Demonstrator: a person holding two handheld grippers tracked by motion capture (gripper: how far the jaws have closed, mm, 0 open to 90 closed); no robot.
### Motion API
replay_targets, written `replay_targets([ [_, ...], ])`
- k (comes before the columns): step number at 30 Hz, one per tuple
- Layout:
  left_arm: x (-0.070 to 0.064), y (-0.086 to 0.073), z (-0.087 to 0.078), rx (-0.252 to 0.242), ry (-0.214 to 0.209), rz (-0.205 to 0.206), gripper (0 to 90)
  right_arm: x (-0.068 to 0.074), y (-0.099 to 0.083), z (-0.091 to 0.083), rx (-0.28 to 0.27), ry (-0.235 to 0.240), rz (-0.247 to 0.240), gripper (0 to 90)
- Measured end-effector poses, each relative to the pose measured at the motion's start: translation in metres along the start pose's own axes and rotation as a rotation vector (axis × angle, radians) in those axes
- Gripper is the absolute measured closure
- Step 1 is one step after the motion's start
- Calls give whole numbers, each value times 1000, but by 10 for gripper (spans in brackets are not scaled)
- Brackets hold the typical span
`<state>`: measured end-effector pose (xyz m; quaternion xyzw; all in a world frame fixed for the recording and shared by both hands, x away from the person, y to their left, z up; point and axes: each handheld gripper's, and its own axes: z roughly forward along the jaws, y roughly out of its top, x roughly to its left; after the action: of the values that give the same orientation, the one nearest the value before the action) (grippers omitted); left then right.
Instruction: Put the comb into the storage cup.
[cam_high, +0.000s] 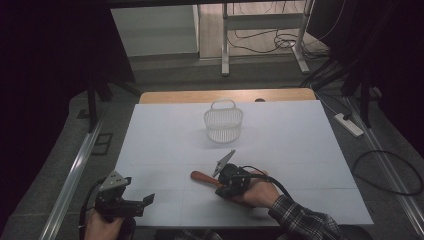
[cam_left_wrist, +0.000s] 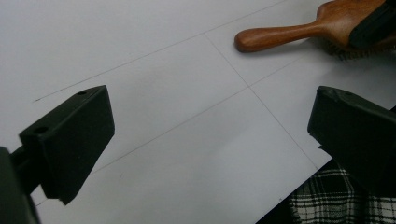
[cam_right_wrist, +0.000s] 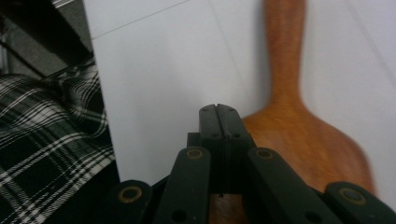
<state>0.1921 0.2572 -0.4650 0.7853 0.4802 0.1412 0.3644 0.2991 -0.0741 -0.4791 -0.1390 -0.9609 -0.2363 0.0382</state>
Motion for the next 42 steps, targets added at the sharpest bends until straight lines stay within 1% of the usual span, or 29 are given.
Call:
replay_targets([
  [2, 0, 0, 0, 1, 1, 1, 16, 3, 1, 4, 14, 8, -14, 894],
  [8, 0, 0, 0, 3, 2, 3, 16, 4, 4, 11, 29, 15, -27, 894],
  [12, 0, 0, 0, 4, 3, 5, 17, 3, 7, 16, 37, 14, -28, 894],
  [15, -1, 0, 0, 5, 4, 8, 18, 2, 9, 19, 39, 5, -27, 894],
  [25, -1, 0, 0, 6, 3, 11, 19, -9, 16, 24, 32, -28, -4, 894],
  [35, -1, 0, 0, 6, 3, 12, 21, -19, 23, 31, 53, -63, 7, 895],
  [42, -1, 0, 1, 8, 5, 14, 22, -32, 24, 29, 48, -91, 46, 895],
])
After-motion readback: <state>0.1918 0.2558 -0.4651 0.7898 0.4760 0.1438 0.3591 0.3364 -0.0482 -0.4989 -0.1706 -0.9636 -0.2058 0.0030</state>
